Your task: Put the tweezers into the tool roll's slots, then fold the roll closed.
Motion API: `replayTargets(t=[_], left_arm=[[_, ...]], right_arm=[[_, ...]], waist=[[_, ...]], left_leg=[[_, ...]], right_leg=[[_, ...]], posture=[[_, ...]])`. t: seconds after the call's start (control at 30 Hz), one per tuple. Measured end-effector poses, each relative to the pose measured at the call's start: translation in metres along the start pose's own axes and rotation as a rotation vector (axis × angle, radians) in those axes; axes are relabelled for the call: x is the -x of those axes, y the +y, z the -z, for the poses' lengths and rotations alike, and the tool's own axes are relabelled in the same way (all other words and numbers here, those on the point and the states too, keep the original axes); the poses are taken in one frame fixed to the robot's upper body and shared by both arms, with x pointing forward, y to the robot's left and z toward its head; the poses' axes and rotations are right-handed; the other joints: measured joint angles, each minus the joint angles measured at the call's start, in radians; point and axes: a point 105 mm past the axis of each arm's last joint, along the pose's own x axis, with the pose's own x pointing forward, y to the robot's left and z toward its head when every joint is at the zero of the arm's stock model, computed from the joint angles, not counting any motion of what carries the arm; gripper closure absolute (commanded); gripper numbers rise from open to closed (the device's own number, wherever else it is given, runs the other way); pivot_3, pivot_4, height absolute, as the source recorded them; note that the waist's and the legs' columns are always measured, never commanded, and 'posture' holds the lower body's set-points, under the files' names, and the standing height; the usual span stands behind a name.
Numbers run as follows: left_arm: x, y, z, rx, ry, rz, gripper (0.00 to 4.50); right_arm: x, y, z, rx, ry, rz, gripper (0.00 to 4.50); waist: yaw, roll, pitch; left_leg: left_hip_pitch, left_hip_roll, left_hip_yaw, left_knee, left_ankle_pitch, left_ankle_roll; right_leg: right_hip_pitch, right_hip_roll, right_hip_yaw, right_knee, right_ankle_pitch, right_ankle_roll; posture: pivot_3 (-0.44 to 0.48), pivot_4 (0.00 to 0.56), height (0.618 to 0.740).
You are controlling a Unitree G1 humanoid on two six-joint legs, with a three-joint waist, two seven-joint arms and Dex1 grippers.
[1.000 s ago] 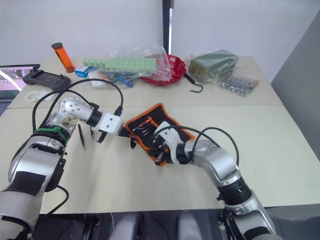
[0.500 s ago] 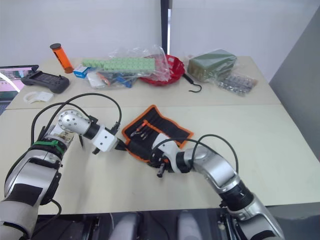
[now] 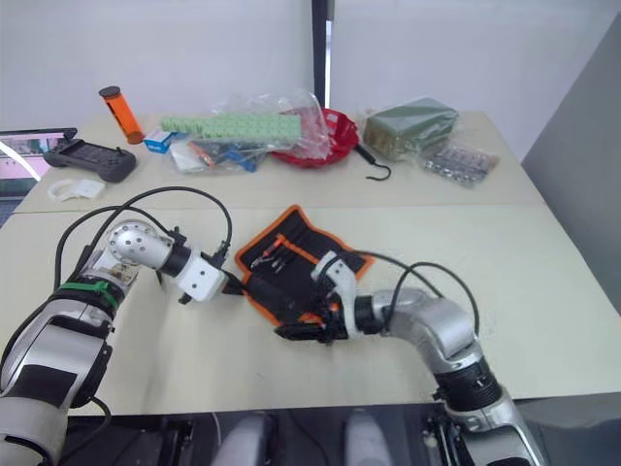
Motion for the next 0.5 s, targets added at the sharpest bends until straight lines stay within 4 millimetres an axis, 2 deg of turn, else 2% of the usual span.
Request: replayTargets(t=[0.03, 0.1, 0.27, 0.3, 0.37, 0.5], left_arm=[[0.0, 0.0, 0.0, -0.003, 0.001, 0.002, 4.5], [-0.001, 0.001, 0.0, -0.006, 0.001, 0.001, 4.5], [0.0, 0.004, -0.001, -0.016, 0.006, -0.009, 4.5], [0.0, 0.004, -0.001, -0.017, 0.007, -0.011, 4.5], [0.0, 0.004, 0.0, -0.016, 0.008, -0.016, 4.5], [0.002, 0.006, 0.003, -0.02, 0.031, -0.022, 4.5]], right_arm=[[0.001, -0.001, -0.009, 0.005, -0.037, 0.004, 1.17], [-0.003, -0.006, -0.016, 0.019, -0.051, 0.026, 1.89], [-0.024, -0.031, 0.0, -0.022, -0.042, 0.124, 3.58], [-0.028, -0.035, 0.001, -0.013, -0.048, 0.147, 4.05], [-0.032, -0.039, 0.004, 0.006, -0.045, 0.166, 4.48], [-0.035, -0.044, 0.007, 0.027, -0.046, 0.188, 4.48]], waist=[[0.0, 0.0, 0.0], [0.001, 0.0, 0.0], [0.001, 0.0, 0.0], [0.001, 0.0, 0.0], [0.001, 0.0, 0.0], [0.001, 0.0, 0.0]], left_leg=[[0.0, 0.0, 0.0, 0.0, 0.0, 0.0], [0.0, 0.0, 0.0, 0.0, 0.0, 0.0], [0.0, 0.0, 0.0, 0.0, 0.0, 0.0], [0.0, 0.0, 0.0, 0.0, 0.0, 0.0], [0.0, 0.0, 0.0, 0.001, 0.0, 0.0], [0.0, 0.0, 0.0, 0.001, 0.0, 0.0]], right_leg=[[0.0, 0.0, 0.0, 0.0, 0.0, 0.0], [0.0, 0.0, 0.0, 0.001, 0.0, 0.0], [0.0, 0.0, 0.0, 0.001, 0.0, 0.0], [0.0, 0.0, 0.0, 0.001, 0.0, 0.0], [0.0, 0.0, 0.0, 0.001, 0.0, 0.0], [0.0, 0.0, 0.0, 0.002, 0.0, 0.0]], posture=[[0.0, 0.15, 0.74], [0.0, 0.15, 0.74], [0.0, 0.15, 0.74], [0.0, 0.15, 0.74], [0.0, 0.15, 0.74], [0.0, 0.15, 0.74]])
